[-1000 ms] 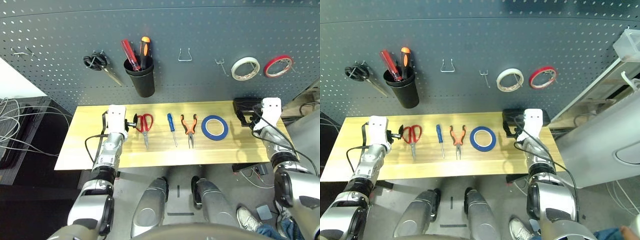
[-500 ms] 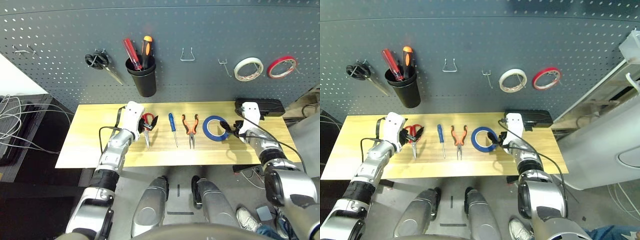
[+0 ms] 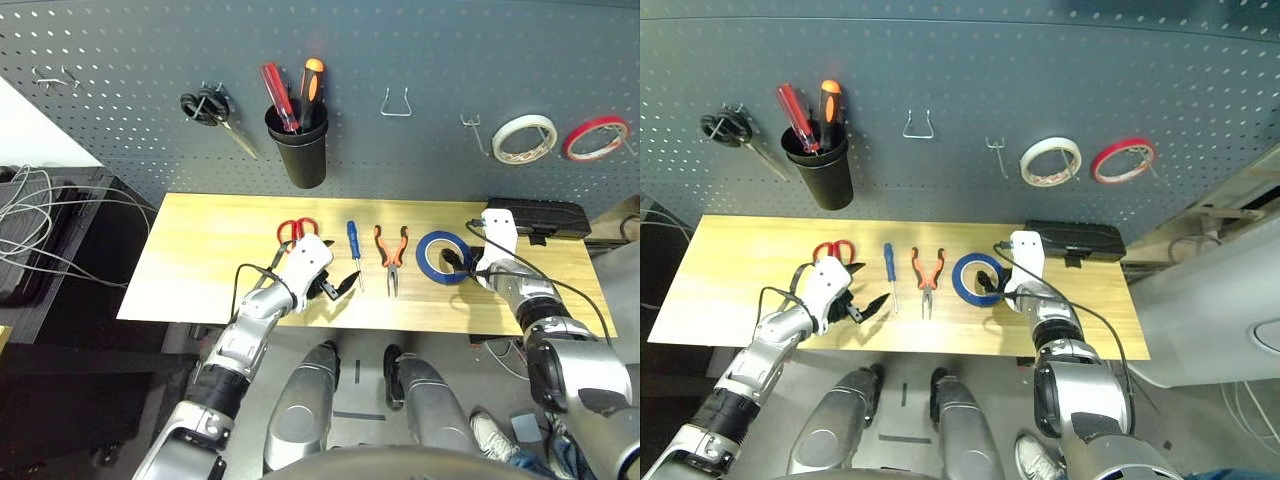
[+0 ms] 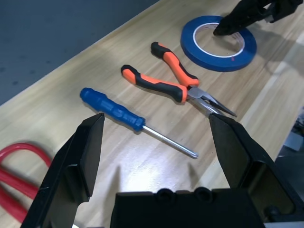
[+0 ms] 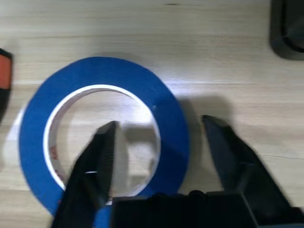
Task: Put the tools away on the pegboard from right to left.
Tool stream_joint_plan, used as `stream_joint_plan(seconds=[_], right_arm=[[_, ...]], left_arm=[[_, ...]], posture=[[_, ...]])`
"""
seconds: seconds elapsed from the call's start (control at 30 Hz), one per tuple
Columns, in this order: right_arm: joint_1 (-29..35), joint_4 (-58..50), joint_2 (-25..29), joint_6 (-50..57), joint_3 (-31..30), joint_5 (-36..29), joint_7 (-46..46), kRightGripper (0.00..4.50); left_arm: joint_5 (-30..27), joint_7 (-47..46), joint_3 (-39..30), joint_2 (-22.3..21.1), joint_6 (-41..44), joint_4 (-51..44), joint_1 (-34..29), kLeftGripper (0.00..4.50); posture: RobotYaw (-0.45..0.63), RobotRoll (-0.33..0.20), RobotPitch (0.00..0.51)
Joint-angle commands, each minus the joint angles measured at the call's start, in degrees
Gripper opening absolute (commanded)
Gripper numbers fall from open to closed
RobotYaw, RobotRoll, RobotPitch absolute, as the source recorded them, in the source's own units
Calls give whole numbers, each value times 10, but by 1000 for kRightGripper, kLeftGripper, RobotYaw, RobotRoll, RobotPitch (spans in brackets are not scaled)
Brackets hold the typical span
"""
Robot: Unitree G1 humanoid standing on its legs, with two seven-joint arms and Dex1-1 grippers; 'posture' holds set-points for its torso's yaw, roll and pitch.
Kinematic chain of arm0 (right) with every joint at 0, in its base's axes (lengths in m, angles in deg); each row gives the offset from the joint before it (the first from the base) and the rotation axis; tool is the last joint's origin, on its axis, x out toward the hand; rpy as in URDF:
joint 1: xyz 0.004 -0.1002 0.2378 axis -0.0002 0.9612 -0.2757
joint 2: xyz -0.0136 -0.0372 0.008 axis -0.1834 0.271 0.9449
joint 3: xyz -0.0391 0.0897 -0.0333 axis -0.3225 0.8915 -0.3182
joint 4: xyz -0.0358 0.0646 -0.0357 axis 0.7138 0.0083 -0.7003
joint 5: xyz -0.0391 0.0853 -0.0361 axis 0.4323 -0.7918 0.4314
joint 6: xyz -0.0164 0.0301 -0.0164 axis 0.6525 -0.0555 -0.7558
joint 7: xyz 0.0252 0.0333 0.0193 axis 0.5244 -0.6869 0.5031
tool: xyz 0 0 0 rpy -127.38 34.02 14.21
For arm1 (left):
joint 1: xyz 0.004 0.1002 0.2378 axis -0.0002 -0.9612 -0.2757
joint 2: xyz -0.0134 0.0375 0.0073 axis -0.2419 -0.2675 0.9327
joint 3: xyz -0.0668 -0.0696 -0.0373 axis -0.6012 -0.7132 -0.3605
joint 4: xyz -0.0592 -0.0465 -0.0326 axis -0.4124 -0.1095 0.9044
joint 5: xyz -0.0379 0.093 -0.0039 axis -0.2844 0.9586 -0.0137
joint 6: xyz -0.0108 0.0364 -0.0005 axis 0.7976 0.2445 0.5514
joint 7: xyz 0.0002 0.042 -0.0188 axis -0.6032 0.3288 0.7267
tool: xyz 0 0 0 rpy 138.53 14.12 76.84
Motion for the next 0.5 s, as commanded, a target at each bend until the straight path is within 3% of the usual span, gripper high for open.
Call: stream_joint_plan(seconds=[0.03, 0.2, 0.37, 0.5], right_arm=[[16, 14, -6, 25, -3, 3, 8, 2481], [12, -3, -3, 21, -5, 2, 3, 794], [56, -116, 8, 21, -17, 6, -6, 716], [128, -272, 13, 26, -32, 10, -18, 716]], left_arm=[[2, 5, 4, 0, 5, -2, -6, 4500], [-1, 2, -4, 1, -14, 12, 2, 4500], [-3, -8, -17, -2, -60, 27, 6, 4500], [-7, -15, -31, 0, -88, 38, 11, 4500]], posture=[[160, 0, 302], [153, 0, 269], [129, 0, 223], [114, 0, 199]])
